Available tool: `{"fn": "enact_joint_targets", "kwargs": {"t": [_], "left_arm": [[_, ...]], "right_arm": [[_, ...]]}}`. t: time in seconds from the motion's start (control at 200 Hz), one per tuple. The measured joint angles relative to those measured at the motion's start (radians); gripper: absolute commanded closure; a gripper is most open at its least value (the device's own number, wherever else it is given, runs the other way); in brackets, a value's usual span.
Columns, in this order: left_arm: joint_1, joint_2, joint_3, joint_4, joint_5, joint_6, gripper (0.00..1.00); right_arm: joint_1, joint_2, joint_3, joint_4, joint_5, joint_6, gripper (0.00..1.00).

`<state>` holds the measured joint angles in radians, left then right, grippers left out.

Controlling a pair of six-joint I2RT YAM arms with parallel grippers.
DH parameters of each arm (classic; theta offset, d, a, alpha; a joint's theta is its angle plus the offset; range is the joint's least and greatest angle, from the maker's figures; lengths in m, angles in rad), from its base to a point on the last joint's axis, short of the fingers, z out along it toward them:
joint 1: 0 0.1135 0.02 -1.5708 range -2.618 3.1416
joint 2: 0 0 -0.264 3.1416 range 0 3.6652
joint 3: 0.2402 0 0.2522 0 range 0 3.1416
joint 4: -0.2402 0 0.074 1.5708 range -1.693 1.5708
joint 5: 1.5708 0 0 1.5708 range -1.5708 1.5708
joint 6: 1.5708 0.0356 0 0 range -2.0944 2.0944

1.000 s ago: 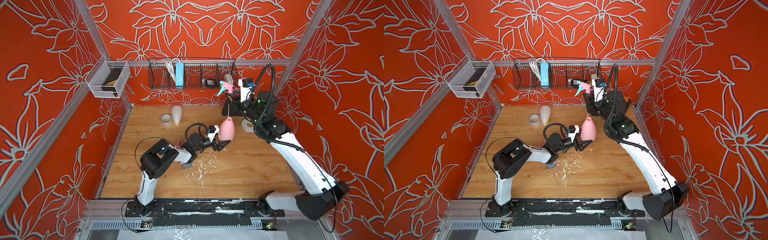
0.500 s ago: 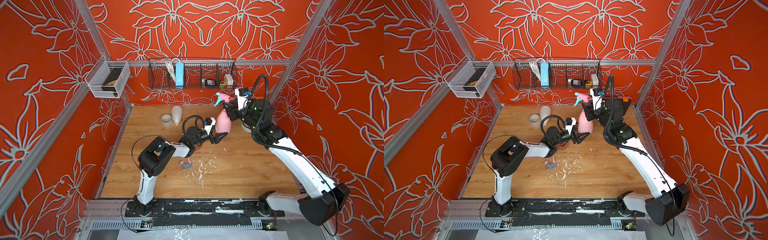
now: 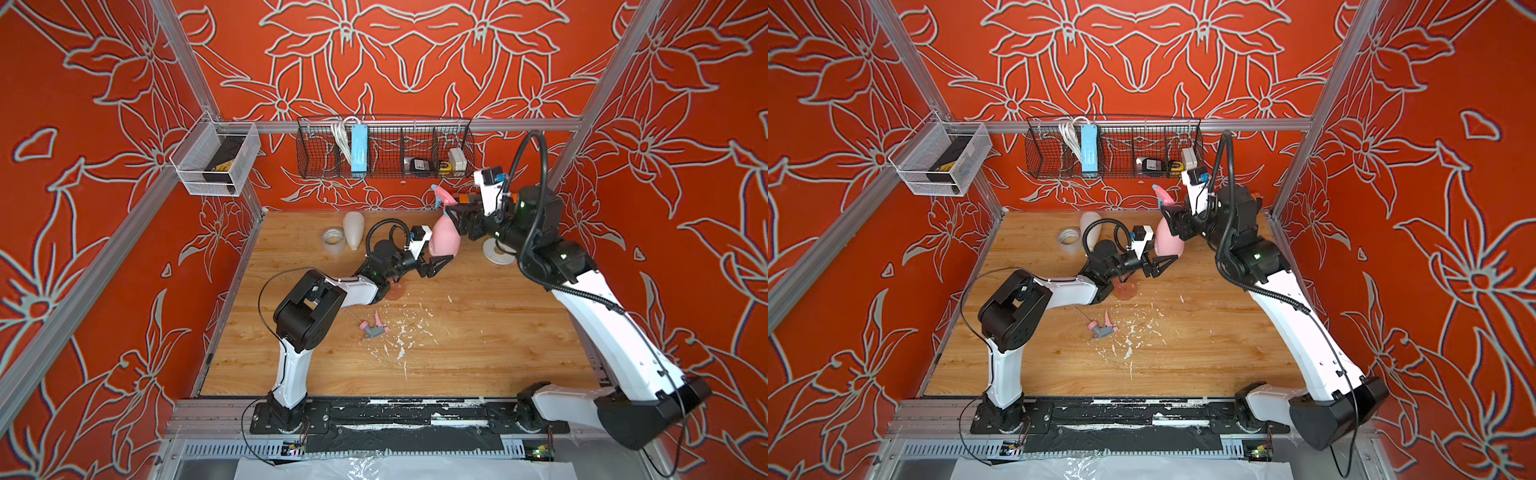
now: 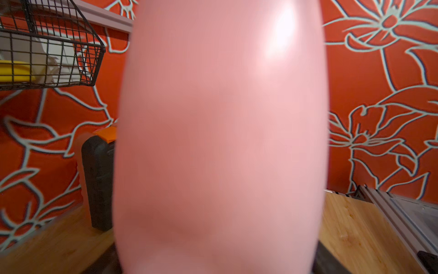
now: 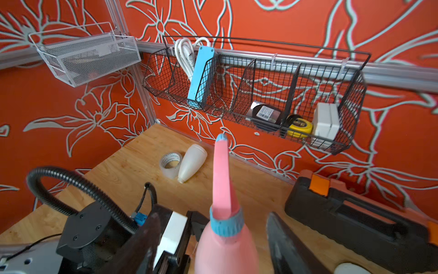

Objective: Attach spray nozzles to spray bottles
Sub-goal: Insert the spray nozzle into the spray bottle.

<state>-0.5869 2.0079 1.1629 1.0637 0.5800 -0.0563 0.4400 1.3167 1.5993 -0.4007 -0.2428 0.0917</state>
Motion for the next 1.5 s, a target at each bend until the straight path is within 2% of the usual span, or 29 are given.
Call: {"fn": "enact_joint_targets", "kwargs": {"t": [0.145, 0.3, 0.581, 0.916, 0.996, 1.271, 1.361, 1.501], "left_arm": [[0.0, -0.002, -0.002, -0.027, -0.007, 0.021, 0.47], [0.0, -0.01, -0.006, -0.039, -0.017, 0.035, 0.47], [0.0, -0.029, -0.008, -0.046, -0.018, 0.039, 0.47], [0.0, -0.032, -0.015, -0.06, -0.018, 0.054, 0.47], [0.0, -0.033, -0.015, -0.064, -0.018, 0.06, 0.47], [0.0, -0.039, -0.019, -0.084, -0.017, 0.071, 0.47], [0.0, -0.04, -0.019, -0.083, -0.016, 0.071, 0.47], [0.003, -0.04, -0.021, -0.082, -0.001, 0.054, 0.48]], "right_arm": [[-0.005, 0.133, 0.246, -0.172, -0.024, 0.003, 0.23], [-0.003, 0.254, 0.372, -0.326, -0.027, 0.007, 0.34], [-0.003, 0.334, 0.411, -0.448, -0.029, 0.003, 0.51], [-0.003, 0.36, 0.477, -0.469, -0.027, 0.002, 0.52], [-0.003, 0.386, 0.517, -0.481, -0.027, 0.001, 0.59], [-0.003, 0.416, 0.539, -0.494, -0.027, -0.007, 0.94], [-0.003, 0.414, 0.535, -0.485, -0.027, -0.007, 1.0], [-0.003, 0.351, 0.422, -0.401, -0.024, -0.007, 1.0]]}}
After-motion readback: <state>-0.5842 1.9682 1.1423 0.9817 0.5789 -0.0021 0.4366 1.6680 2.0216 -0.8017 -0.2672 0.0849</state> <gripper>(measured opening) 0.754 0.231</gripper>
